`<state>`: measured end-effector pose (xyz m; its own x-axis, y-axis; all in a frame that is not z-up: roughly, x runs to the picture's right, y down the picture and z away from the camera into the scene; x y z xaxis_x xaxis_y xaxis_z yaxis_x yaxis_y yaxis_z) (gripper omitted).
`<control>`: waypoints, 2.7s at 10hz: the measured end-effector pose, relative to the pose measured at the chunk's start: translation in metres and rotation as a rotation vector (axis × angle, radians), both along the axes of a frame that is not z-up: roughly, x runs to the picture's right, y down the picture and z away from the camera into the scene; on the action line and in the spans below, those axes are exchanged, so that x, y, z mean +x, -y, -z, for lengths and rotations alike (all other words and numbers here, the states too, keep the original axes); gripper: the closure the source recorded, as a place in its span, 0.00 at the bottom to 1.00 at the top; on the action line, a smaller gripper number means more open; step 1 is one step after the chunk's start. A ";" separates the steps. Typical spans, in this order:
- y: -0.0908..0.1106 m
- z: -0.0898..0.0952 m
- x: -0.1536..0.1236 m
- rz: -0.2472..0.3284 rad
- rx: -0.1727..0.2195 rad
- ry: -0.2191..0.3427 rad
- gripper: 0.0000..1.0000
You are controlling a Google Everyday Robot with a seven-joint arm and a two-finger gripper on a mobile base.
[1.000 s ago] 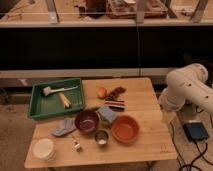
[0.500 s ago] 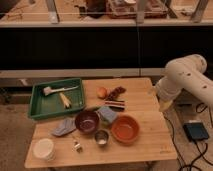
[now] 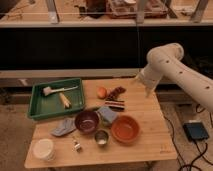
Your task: Place grapes in red bowl
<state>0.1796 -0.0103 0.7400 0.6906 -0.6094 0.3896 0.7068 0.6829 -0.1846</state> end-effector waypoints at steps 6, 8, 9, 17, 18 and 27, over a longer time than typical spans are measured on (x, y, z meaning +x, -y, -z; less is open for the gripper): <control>0.003 -0.015 -0.014 -0.003 0.052 0.046 0.35; 0.006 -0.018 -0.017 0.018 0.059 0.037 0.35; 0.011 -0.026 -0.024 0.029 0.061 0.037 0.35; 0.038 -0.128 -0.053 0.145 0.065 0.054 0.35; 0.032 -0.143 -0.056 0.153 0.059 0.070 0.35; -0.011 -0.244 -0.078 0.241 -0.009 0.122 0.35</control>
<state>0.1015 0.0003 0.9839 0.4738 -0.7464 0.4674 0.8661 0.4910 -0.0937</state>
